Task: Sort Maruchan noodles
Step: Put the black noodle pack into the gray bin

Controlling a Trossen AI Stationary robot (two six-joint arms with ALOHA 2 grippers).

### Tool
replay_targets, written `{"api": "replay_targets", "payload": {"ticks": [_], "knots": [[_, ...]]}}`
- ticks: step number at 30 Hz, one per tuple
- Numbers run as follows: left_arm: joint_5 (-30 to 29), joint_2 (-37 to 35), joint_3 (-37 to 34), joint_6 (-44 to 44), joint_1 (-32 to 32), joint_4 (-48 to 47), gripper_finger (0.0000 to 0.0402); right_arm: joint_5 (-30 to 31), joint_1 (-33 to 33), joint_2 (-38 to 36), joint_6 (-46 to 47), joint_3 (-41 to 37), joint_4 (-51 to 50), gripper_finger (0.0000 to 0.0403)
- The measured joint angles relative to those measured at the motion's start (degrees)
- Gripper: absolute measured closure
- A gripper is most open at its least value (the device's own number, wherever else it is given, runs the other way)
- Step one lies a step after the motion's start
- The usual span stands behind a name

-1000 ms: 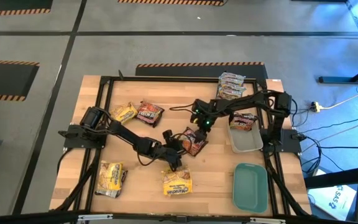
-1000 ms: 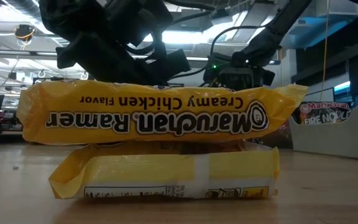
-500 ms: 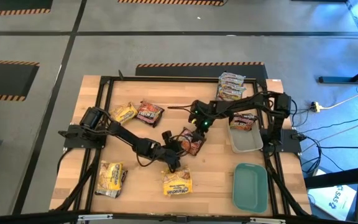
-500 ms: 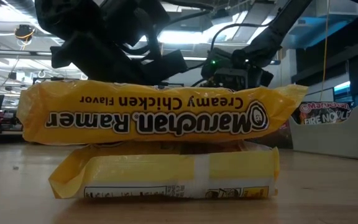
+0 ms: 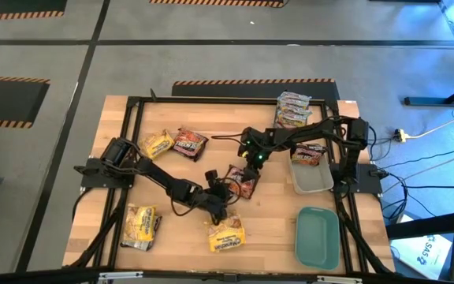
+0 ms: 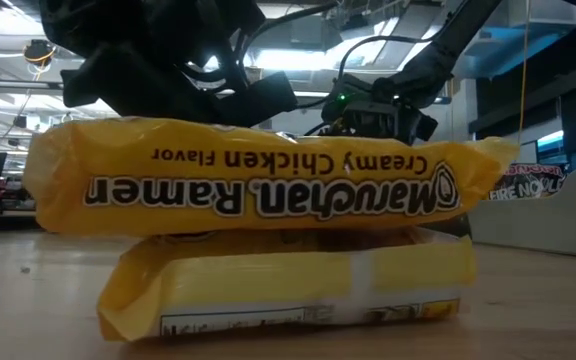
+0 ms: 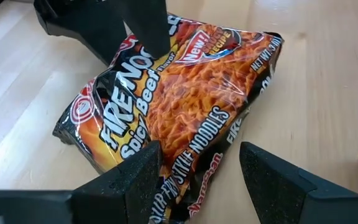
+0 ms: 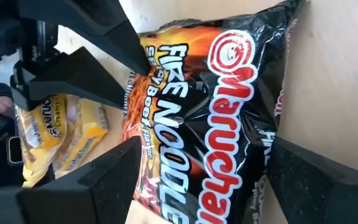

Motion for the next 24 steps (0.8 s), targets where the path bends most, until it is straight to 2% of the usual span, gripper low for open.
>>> {"api": "replay_targets", "payload": {"ticks": [14, 24], "knots": [[-1.3, -0.1, 0.1, 2.0, -0.1, 0.5, 0.0186, -1.4, 0.0, -1.8, 1.0, 0.0, -1.6, 0.0095], [-3.9, 0.0, 0.1, 5.9, 0.1, 0.7, 0.0186, 4.7, -0.7, -4.2, -0.7, 0.2, -2.8, 0.0095]]}}
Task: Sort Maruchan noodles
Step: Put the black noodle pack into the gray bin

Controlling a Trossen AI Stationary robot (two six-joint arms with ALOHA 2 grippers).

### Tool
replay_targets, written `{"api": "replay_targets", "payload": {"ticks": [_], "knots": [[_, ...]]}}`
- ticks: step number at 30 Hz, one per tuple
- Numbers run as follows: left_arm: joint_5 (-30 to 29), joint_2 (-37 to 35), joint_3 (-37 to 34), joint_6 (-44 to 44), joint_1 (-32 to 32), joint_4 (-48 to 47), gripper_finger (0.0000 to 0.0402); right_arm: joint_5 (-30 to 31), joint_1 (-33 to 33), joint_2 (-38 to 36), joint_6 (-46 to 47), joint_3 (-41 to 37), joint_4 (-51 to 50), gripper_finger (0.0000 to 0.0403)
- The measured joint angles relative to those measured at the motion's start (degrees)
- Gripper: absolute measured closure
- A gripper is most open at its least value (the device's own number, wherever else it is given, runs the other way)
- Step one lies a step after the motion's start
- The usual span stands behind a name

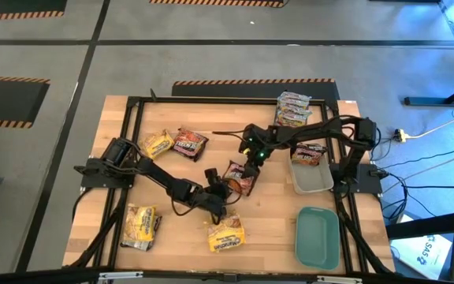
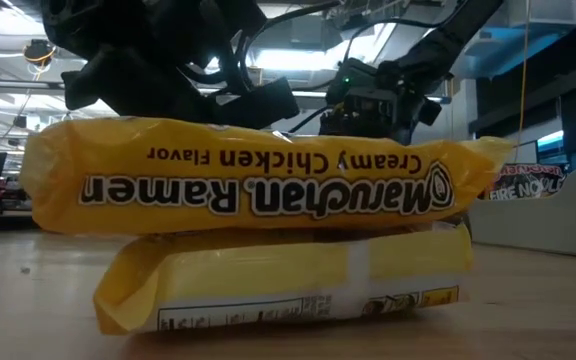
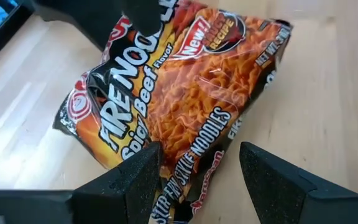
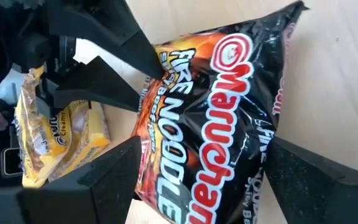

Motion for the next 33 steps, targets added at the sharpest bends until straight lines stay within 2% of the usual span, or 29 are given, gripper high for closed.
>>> {"api": "replay_targets", "payload": {"ticks": [5, 10, 12, 14, 20, 23, 25, 30, 33], "knots": [[-0.2, 0.0, 0.0, 1.3, 0.1, -0.1, 0.0186, 2.4, -1.2, 0.0, 1.4, 0.6, -4.4, 0.0095], [-0.2, 0.0, 0.0, 1.3, 0.4, -0.4, 0.0186, 15.9, -1.6, 0.0, -2.4, 5.3, -15.7, 0.0095], [-0.1, 0.0, 0.0, 1.3, 0.7, -0.4, 0.0186, 19.5, -1.5, 0.0, -2.7, 6.9, -17.8, 0.0095], [0.1, 0.0, 0.0, 1.0, 0.9, -0.4, 0.0186, 19.0, -1.5, 0.0, -2.8, 7.3, -17.7, 0.0095], [0.3, 0.0, 0.0, 0.4, 0.9, -0.4, 0.0186, 7.1, -1.5, 0.4, -2.4, 4.3, -9.4, 0.0095], [0.3, 0.0, 0.0, -0.1, 0.9, -0.5, 0.0186, 6.0, -1.5, 0.4, -0.4, 1.9, -4.9, 0.0095], [0.3, 0.0, 0.0, -0.1, 0.9, -0.5, 0.0186, 7.6, -1.5, 0.4, 0.2, 0.8, -4.5, 0.0095], [0.3, 0.0, 0.0, -0.2, 0.8, -0.5, 0.0186, 17.6, -1.5, 0.5, 0.3, 0.3, -4.9, 0.0095], [0.3, 0.0, 0.0, -0.2, 0.8, -0.5, 0.0186, 19.1, -1.6, 0.5, 0.7, 0.3, -4.5, 0.0095]]}}
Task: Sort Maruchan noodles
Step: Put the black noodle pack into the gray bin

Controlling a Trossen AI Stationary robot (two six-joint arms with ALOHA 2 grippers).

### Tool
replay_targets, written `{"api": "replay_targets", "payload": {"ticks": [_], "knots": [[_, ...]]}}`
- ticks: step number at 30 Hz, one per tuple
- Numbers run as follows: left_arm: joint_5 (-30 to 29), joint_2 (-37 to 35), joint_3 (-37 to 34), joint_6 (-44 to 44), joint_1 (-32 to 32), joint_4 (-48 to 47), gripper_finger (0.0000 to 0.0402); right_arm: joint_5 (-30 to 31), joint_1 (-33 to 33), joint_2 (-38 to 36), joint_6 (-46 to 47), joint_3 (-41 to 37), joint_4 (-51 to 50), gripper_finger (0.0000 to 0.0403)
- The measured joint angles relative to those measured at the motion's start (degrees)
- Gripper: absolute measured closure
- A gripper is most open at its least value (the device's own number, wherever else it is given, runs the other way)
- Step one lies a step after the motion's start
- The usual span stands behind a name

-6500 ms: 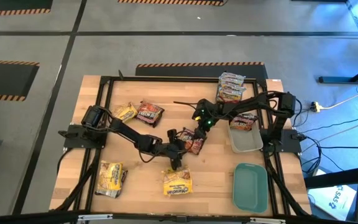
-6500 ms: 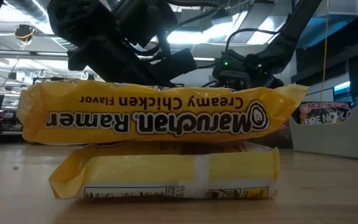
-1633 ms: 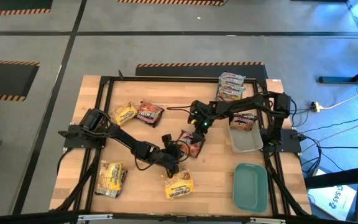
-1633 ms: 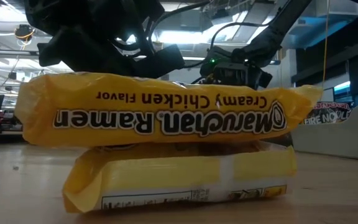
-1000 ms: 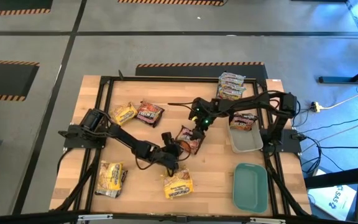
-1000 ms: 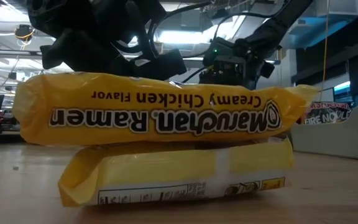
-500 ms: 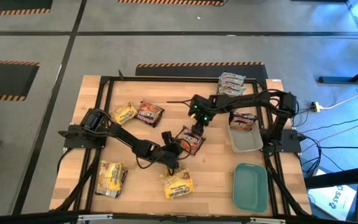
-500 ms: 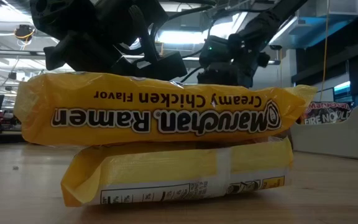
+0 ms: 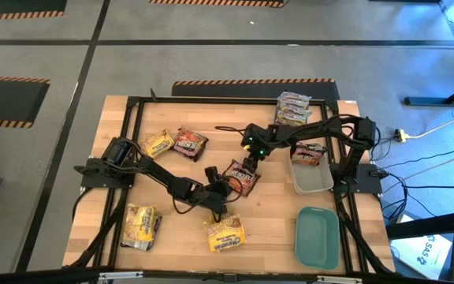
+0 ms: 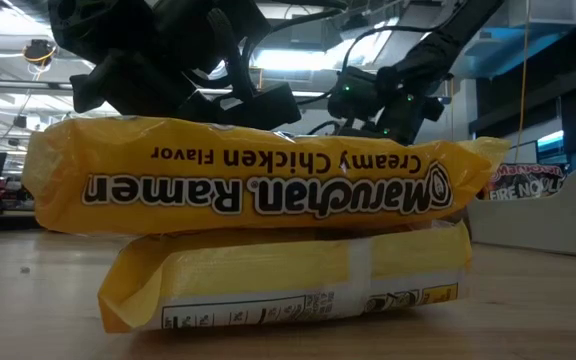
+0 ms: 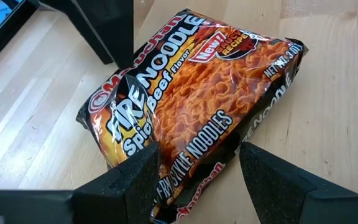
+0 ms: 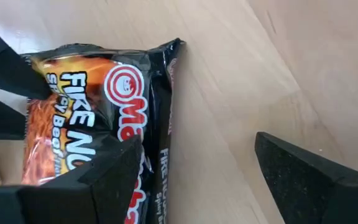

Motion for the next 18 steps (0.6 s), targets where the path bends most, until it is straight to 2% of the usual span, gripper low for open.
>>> {"api": "replay_targets", "payload": {"ticks": [4, 11, 18], "knots": [[0.0, 0.0, 0.0, 0.0, 0.0, 0.0, 0.0186, -0.5, 0.0, 0.0, 1.3, 0.0, -0.3, 0.0095], [1.4, -0.1, 0.0, -0.1, 0.5, 0.4, 0.0186, -8.9, -0.1, 0.2, 0.8, 0.0, -1.4, 0.0095], [1.5, -0.1, 0.0, -0.1, 0.9, 0.3, 0.0186, -15.0, -0.2, 4.3, -0.3, 0.2, 0.3, 0.0095]]}}
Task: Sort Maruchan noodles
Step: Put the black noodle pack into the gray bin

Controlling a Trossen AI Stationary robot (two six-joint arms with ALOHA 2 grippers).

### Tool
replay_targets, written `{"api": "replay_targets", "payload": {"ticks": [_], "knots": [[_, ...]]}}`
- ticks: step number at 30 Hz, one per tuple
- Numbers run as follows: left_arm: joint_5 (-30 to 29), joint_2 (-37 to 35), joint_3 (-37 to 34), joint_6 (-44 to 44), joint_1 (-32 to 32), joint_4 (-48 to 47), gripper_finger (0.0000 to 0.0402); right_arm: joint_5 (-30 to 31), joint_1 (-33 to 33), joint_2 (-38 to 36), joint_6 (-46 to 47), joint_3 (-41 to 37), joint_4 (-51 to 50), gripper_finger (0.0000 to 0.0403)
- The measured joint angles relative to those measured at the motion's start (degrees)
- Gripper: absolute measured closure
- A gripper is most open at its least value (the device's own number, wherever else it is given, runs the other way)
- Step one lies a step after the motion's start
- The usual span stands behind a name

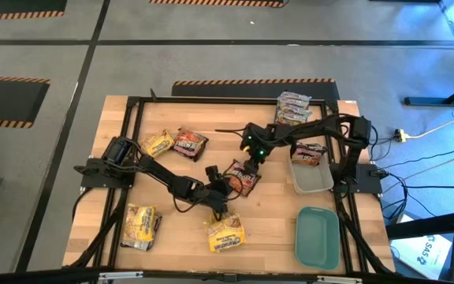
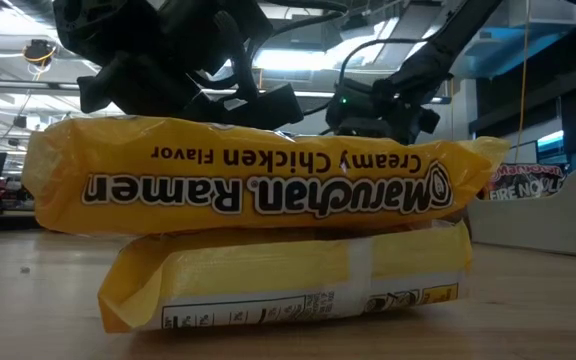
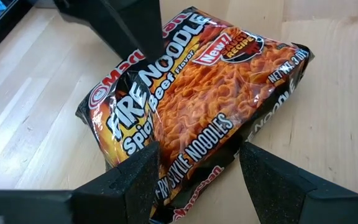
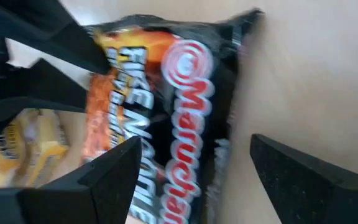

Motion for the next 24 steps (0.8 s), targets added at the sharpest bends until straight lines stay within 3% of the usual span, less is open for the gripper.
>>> {"api": "replay_targets", "payload": {"ticks": [18, 24], "knots": [[1.5, 0.3, 0.1, 0.2, 0.3, -0.6, 0.0186, -11.8, 0.7, 1.4, 3.5, -0.4, 7.6, 0.0095], [0.1, 0.0, 0.3, 2.9, -0.5, -0.7, 0.0186, -12.8, 0.9, 0.8, 4.5, -0.3, 7.6, 0.0095]]}}
